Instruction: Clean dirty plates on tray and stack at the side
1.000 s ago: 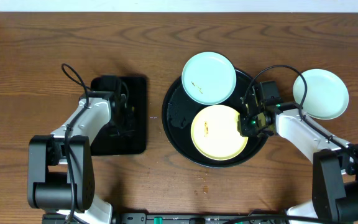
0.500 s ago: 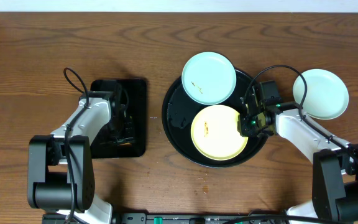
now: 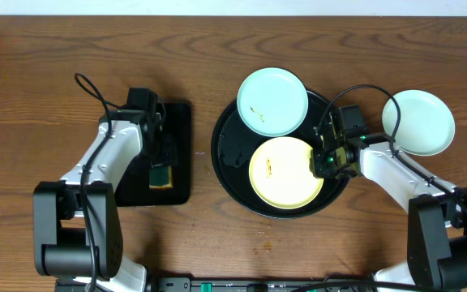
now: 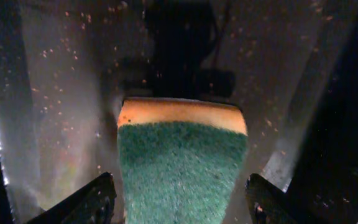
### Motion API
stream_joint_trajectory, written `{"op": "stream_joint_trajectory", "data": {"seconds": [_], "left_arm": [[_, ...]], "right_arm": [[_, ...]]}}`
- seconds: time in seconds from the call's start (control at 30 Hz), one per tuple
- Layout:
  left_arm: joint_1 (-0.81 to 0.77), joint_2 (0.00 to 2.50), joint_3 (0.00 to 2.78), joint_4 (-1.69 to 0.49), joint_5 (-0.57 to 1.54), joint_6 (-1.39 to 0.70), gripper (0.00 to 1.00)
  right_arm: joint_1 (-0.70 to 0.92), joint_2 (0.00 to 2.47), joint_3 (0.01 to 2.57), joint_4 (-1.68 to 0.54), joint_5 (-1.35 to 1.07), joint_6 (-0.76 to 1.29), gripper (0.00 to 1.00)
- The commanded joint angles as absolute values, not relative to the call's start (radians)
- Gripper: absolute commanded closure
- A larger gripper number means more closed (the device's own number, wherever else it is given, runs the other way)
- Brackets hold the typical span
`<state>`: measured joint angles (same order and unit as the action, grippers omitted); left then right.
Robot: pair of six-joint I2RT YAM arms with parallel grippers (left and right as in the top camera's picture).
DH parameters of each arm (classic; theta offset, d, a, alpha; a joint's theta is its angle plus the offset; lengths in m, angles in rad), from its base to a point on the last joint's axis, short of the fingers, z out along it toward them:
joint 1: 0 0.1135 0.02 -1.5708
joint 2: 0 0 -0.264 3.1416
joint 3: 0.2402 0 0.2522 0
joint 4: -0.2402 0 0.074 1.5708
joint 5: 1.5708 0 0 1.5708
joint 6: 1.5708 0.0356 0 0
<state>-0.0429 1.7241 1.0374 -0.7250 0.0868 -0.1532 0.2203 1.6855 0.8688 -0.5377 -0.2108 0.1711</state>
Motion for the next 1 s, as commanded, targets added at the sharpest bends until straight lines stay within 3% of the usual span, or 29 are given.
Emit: {"op": "stream_joint_trajectory", "data": {"seconds": [0.0, 0.1, 0.13, 0.2, 0.27, 0.33, 0.37, 0.4, 0.5, 0.53, 0.57, 0.6, 0.63, 0.67, 0.7, 0.73, 0.9, 0.97], "left_arm": [[-0.044, 1.712, 0.972, -0.688, 0.06, -0.148, 0.33], [-0.044, 1.712, 0.929, -0.639, 0.06, -0.147, 0.4], [-0.044, 1.712, 0.922, -0.634, 0.06, -0.147, 0.53], [-0.044, 1.712, 0.918, -0.632, 0.059, -0.147, 0.89], [-0.044, 1.712, 0.918, -0.617, 0.059, -0.147, 0.93], [-0.044, 1.712, 0.918, -0.605, 0.06, -0.147, 0.86], [-0.044, 1.712, 0.918, -0.604, 0.06, -0.147, 0.53], [-0.044, 1.712, 0.918, -0.604, 0.06, -0.147, 0.33], [-0.044, 1.712, 0.918, -0.603, 0.06, -0.147, 0.32], [-0.044, 1.712, 0.918, -0.599, 0.06, -0.147, 0.44], [-0.044, 1.712, 0.918, -0.593, 0.06, -0.147, 0.66], [-0.044, 1.712, 0.918, -0.583, 0.059, -0.147, 0.76], [-0.044, 1.712, 0.918, -0.572, 0.059, -0.147, 0.78], [-0.044, 1.712, 0.918, -0.559, 0.059, -0.147, 0.72], [-0.044, 1.712, 0.918, -0.55, 0.059, -0.147, 0.48], [-0.044, 1.712, 0.918, -0.541, 0.059, -0.147, 0.31], [-0.044, 1.712, 0.918, -0.528, 0.059, -0.147, 0.18], [-0.044, 1.712, 0.914, -0.516, 0.059, -0.147, 0.18]], "right_arm": [[0.232, 1.687, 0.854, -0.538, -0.192, 0.163, 0.74], [0.232, 1.687, 0.854, -0.538, -0.192, 0.163, 0.74], [0.232, 1.687, 0.854, -0.538, -0.192, 0.163, 0.74], [0.232, 1.687, 0.854, -0.538, -0.192, 0.163, 0.73], [0.232, 1.687, 0.854, -0.538, -0.192, 0.163, 0.73], [0.232, 1.687, 0.854, -0.538, -0.192, 0.163, 0.74], [0.232, 1.687, 0.854, -0.538, -0.192, 0.163, 0.73], [0.232, 1.687, 0.854, -0.539, -0.192, 0.163, 0.73], [0.232, 1.687, 0.854, -0.539, -0.192, 0.163, 0.73], [0.232, 1.687, 0.854, -0.539, -0.192, 0.163, 0.73], [0.232, 1.687, 0.854, -0.539, -0.192, 0.163, 0.73], [0.232, 1.687, 0.854, -0.539, -0.192, 0.163, 0.73], [0.232, 1.687, 0.854, -0.539, -0.192, 0.163, 0.73], [0.232, 1.687, 0.854, -0.539, -0.192, 0.163, 0.73], [0.232, 1.687, 0.854, -0.539, -0.192, 0.163, 0.73], [0.232, 1.687, 0.854, -0.54, -0.192, 0.163, 0.73], [0.232, 1.687, 0.854, -0.542, -0.192, 0.163, 0.73], [0.232, 1.687, 0.854, -0.542, -0.192, 0.163, 0.73]]}}
